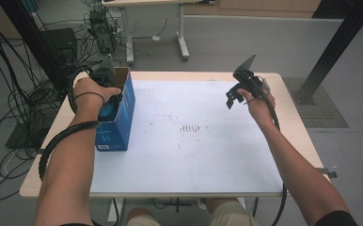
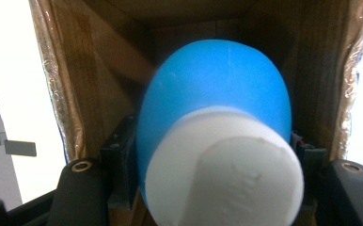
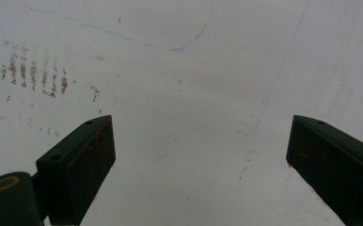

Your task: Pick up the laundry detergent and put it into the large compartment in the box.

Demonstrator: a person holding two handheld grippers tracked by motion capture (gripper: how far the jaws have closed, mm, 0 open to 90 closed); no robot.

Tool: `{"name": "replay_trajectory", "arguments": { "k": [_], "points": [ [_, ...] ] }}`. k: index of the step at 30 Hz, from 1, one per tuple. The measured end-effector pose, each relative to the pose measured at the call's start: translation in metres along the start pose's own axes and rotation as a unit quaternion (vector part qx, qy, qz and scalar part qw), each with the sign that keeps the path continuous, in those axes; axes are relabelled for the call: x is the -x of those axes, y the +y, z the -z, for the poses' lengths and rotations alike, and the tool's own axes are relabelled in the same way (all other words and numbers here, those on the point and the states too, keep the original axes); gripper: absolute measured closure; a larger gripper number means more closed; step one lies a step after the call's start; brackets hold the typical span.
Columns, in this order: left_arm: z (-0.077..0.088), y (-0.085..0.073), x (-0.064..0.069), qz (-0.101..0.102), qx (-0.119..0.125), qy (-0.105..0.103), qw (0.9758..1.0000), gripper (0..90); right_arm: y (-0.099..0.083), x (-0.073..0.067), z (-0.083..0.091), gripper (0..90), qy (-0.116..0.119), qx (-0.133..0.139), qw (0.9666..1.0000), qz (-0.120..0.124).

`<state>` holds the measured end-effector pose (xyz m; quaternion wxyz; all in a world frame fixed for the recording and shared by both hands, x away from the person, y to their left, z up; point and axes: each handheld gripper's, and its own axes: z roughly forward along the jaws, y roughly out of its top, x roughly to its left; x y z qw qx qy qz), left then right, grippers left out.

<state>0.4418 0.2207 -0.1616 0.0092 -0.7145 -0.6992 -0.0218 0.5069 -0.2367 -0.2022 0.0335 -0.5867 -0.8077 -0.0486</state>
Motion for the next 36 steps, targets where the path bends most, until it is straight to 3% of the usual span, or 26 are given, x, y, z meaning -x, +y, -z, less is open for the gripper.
{"name": "replay_trajectory", "arguments": {
  "k": [36],
  "points": [
    [-0.0001,-0.0008,0.0005,-0.001,0.003,0.001,1.0000,36.4,-0.0015,0.0006,0.0015,8.3,-0.001,0.001,1.0000,-0.001]
  ]
}}
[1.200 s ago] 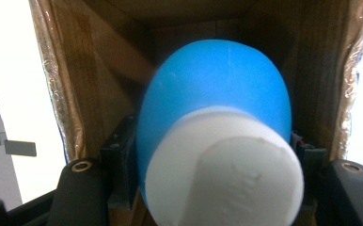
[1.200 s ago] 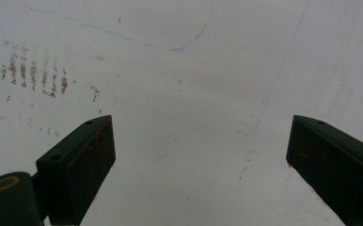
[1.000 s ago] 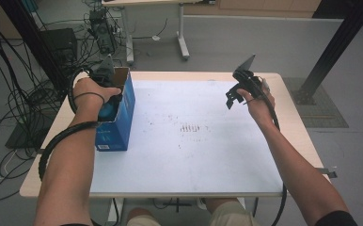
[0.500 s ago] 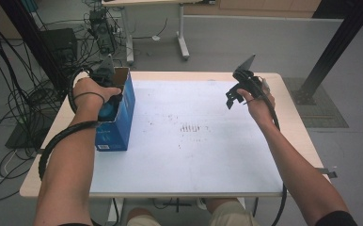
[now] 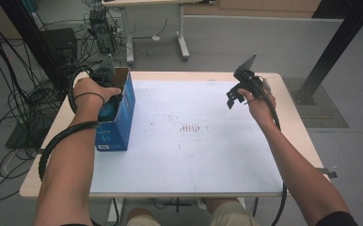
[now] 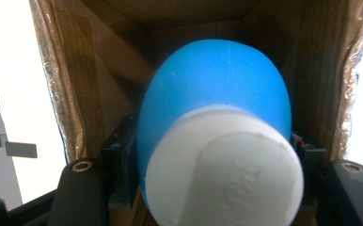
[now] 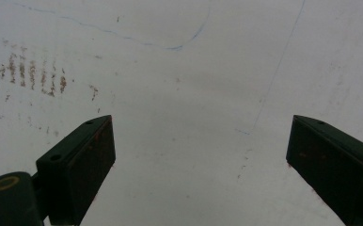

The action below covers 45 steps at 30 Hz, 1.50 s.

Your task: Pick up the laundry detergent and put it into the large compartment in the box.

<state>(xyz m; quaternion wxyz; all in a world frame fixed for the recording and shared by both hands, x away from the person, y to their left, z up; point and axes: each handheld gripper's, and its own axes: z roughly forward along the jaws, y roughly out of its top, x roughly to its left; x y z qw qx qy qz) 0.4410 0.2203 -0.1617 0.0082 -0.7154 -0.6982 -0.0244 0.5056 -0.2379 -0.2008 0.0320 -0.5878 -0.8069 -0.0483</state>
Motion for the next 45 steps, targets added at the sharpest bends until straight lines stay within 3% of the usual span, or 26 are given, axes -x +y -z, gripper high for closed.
{"name": "replay_trajectory", "arguments": {
  "k": [30,45],
  "points": [
    [0.001,-0.001,0.002,-0.001,0.002,0.003,1.0000,36.2,0.001,-0.001,-0.001,8.3,-0.001,0.000,1.0000,0.000],
    [0.022,-0.007,0.006,-0.010,0.020,0.010,0.9997,31.3,0.000,-0.002,0.000,8.3,0.001,0.003,1.0000,0.004]
  ]
}}
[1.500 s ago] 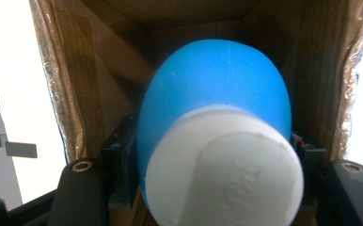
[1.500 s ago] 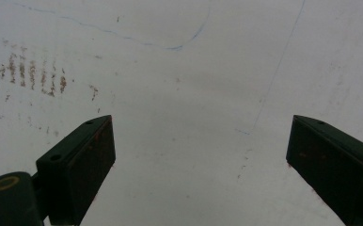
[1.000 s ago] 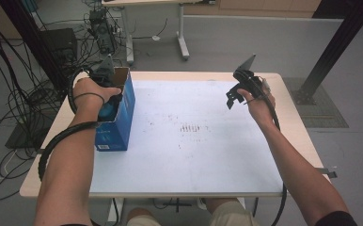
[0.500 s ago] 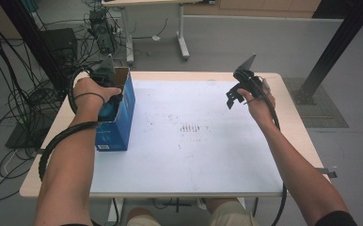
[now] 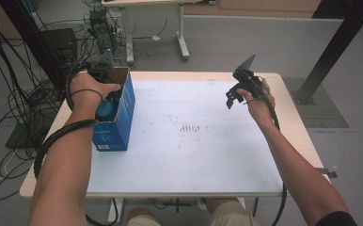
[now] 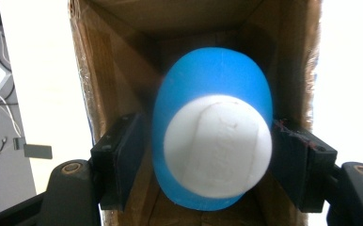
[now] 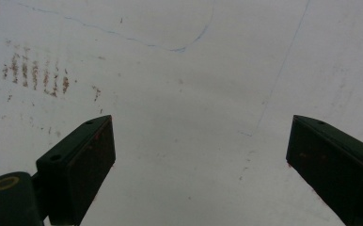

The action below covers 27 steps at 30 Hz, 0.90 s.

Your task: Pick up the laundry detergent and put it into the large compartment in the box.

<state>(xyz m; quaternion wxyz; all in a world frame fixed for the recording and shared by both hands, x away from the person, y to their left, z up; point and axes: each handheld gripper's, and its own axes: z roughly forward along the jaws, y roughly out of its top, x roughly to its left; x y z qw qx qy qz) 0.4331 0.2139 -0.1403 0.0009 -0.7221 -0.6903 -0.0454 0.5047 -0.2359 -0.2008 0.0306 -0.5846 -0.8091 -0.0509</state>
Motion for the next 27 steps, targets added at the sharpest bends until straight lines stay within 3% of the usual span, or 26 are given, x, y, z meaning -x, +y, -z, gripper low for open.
{"name": "replay_trajectory", "arguments": {
  "k": [7,12,16,17,18,19,20,21,23,24,25,27],
  "points": [
    [0.012,-0.003,0.002,-0.003,0.007,0.001,1.0000,28.5,-0.001,0.000,0.001,8.3,0.000,0.001,1.0000,0.000],
    [0.030,-0.008,0.000,-0.009,0.012,0.002,0.9999,26.1,-0.001,0.001,0.001,8.3,0.001,0.001,1.0000,0.000],
    [0.050,-0.011,-0.001,-0.041,0.021,-0.002,0.9989,23.4,0.000,0.002,0.000,8.3,0.002,-0.001,1.0000,-0.002],
    [0.050,-0.011,-0.001,-0.041,0.021,-0.002,0.9989,22.7,0.000,0.002,0.000,8.3,0.002,-0.001,1.0000,-0.002],
    [0.058,-0.011,0.001,-0.060,0.028,-0.001,0.9978,22.6,0.001,0.002,0.000,8.3,0.002,-0.002,1.0000,0.000],
    [0.058,-0.011,0.001,-0.060,0.028,-0.001,0.9978,21.8,0.001,0.002,0.000,8.3,0.002,-0.002,1.0000,0.000],
    [0.067,-0.012,0.004,-0.082,0.037,0.002,0.9959,21.6,0.001,0.003,0.000,8.3,0.004,-0.002,1.0000,-0.003],
    [0.067,-0.012,0.004,-0.082,0.037,0.002,0.9959,21.3,0.001,0.003,0.000,8.3,0.004,-0.002,1.0000,-0.003],
    [0.080,-0.010,0.011,-0.120,0.050,0.005,0.9915,20.5,0.003,0.002,0.001,8.3,0.003,-0.004,1.0000,-0.003],
    [0.080,-0.010,0.011,-0.120,0.050,0.005,0.9915,20.2,0.003,0.002,0.001,8.3,0.003,-0.004,1.0000,-0.003],
    [0.083,-0.010,0.014,-0.131,0.056,0.007,0.9898,19.7,0.003,0.002,0.001,8.3,0.004,-0.004,1.0000,-0.004],
    [0.093,-0.007,0.025,-0.173,0.065,0.010,0.9827,19.5,0.004,0.002,0.002,8.3,0.004,-0.002,1.0000,-0.004]
  ]
}}
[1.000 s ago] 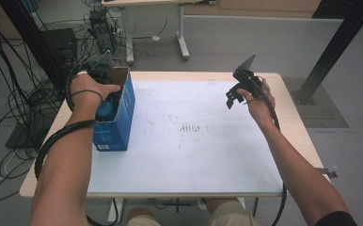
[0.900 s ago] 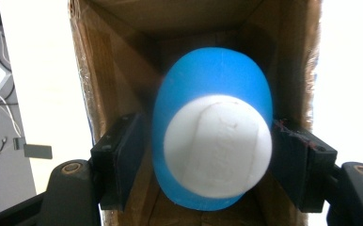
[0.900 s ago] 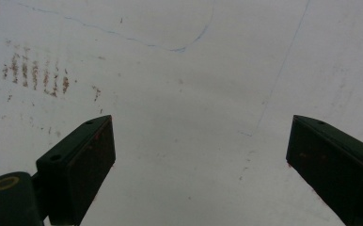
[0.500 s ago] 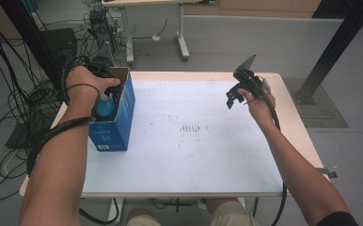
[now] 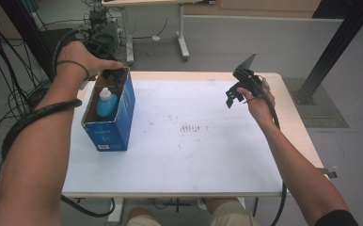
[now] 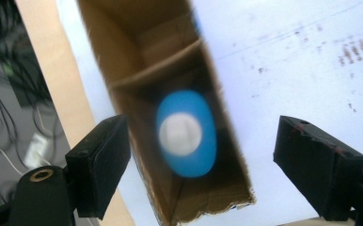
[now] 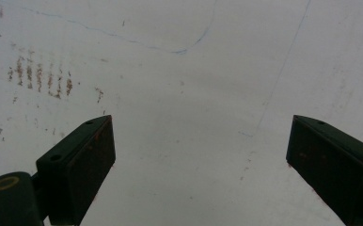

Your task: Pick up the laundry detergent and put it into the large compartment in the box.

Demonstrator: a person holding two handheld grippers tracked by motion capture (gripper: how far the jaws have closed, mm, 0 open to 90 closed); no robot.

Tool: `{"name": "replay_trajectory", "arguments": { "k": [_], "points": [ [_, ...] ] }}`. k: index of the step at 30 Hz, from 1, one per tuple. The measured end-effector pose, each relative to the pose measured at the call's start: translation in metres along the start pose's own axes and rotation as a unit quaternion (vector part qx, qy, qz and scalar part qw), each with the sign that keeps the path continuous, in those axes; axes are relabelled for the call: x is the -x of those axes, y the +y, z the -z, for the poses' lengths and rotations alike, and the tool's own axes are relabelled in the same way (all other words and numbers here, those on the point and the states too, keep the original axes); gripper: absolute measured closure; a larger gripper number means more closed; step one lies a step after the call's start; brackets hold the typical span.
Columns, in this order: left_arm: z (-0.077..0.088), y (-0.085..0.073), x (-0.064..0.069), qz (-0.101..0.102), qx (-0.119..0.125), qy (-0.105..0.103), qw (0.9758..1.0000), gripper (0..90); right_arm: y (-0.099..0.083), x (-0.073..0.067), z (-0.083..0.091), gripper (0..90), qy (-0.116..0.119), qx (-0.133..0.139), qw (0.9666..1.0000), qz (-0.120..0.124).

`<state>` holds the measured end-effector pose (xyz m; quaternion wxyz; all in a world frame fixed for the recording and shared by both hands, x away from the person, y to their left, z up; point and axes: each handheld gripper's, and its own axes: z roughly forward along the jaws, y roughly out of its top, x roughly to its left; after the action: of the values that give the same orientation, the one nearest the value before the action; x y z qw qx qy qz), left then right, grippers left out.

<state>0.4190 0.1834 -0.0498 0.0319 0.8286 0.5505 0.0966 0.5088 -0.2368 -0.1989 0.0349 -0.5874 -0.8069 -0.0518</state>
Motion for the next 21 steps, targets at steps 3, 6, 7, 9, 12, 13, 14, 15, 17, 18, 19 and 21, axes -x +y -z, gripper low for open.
{"name": "replay_trajectory", "arguments": {
  "k": [3,6,7,9,12,13,14,15,17,18,19,21],
  "points": [
    [0.007,0.008,0.010,-0.038,0.008,-0.002,0.9992,18.4,0.001,0.000,0.000,8.3,-0.001,-0.001,1.0000,-0.001],
    [0.012,0.015,0.016,-0.062,0.011,-0.005,0.9980,18.1,0.001,0.002,0.001,8.3,0.000,-0.002,1.0000,-0.004],
    [0.016,0.023,0.025,-0.090,0.009,0.002,0.9959,18.1,0.001,0.003,0.001,8.3,0.001,-0.003,1.0000,-0.005],
    [0.018,0.025,0.029,-0.108,0.011,0.004,0.9940,17.9,0.001,0.003,0.001,8.3,0.002,-0.002,1.0000,-0.008],
    [0.024,0.033,0.041,-0.150,0.017,0.006,0.9885,17.0,0.000,0.006,0.003,8.3,0.001,0.000,1.0000,-0.007],
    [0.026,0.034,0.044,-0.163,0.023,0.006,0.9863,16.8,-0.001,0.006,0.004,8.3,0.000,-0.001,1.0000,-0.010],
    [0.028,0.035,0.047,-0.174,0.029,0.001,0.9843,16.8,-0.001,0.008,0.004,8.3,0.002,-0.001,0.9999,-0.010],
    [0.029,0.034,0.051,-0.189,0.038,0.000,0.9812,16.8,-0.001,0.008,0.004,8.3,0.002,0.000,0.9999,-0.011],
    [0.030,0.034,0.059,-0.218,0.050,-0.001,0.9746,16.6,-0.001,0.010,0.004,8.3,0.001,-0.002,0.9999,-0.013],
    [0.030,0.035,0.064,-0.242,0.054,-0.004,0.9687,16.3,-0.001,0.011,0.004,8.3,0.002,-0.001,0.9999,-0.014],
    [0.030,0.035,0.064,-0.242,0.054,-0.004,0.9687,15.7,-0.001,0.011,0.004,8.3,0.002,-0.001,0.9999,-0.014],
    [0.030,0.037,0.070,-0.264,0.054,-0.006,0.9629,15.7,-0.001,0.011,0.005,8.3,0.002,-0.001,0.9999,-0.013]
  ]
}}
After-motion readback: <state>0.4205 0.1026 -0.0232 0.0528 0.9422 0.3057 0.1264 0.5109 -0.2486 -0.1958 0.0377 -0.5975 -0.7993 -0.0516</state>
